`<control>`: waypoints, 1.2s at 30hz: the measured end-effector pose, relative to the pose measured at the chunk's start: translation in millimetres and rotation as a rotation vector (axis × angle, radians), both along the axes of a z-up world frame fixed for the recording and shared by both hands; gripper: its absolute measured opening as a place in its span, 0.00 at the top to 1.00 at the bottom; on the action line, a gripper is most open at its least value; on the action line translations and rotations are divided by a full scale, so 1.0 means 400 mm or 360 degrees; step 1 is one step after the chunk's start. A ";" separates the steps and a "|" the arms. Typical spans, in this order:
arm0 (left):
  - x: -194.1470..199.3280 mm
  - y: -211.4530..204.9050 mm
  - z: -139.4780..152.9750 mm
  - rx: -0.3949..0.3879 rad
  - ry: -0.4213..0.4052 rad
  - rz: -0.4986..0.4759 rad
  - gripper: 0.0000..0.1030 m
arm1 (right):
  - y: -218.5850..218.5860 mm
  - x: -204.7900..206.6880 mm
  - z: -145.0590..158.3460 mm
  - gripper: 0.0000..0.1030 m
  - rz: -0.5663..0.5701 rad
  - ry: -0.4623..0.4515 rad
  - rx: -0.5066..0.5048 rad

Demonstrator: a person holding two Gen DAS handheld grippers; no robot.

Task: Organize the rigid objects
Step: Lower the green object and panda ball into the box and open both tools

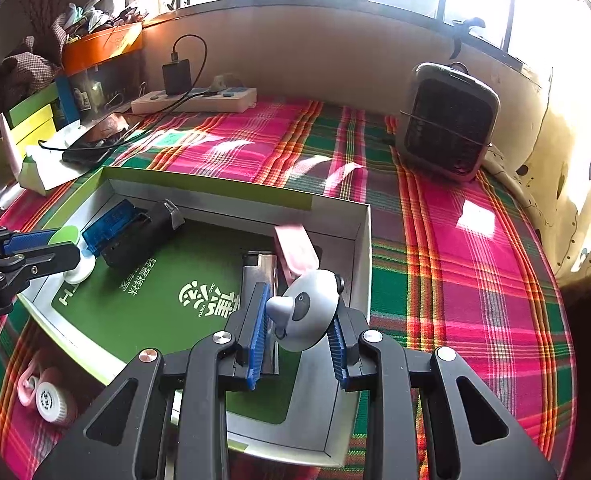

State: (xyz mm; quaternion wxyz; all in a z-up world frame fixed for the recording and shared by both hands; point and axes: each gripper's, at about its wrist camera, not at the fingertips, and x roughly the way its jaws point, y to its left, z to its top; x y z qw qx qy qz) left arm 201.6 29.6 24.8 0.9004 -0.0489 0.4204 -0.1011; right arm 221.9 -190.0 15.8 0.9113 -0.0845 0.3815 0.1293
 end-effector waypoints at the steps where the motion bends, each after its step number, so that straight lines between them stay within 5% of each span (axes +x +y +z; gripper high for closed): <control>1: 0.000 -0.001 0.000 0.0004 0.0000 0.0000 0.69 | 0.000 0.000 0.000 0.72 -0.0001 0.0000 -0.0002; 21: -0.002 -0.010 0.000 0.0042 -0.0008 0.0005 0.67 | 0.001 -0.001 0.002 0.72 -0.0010 -0.0014 -0.0019; 28: -0.006 -0.015 0.001 0.0033 -0.0008 -0.0004 0.62 | -0.002 -0.009 0.011 0.60 -0.0016 -0.0053 -0.0009; 36: -0.020 -0.015 0.006 0.0020 -0.0020 0.0001 0.59 | -0.007 -0.018 0.017 0.59 -0.0019 -0.0066 0.0011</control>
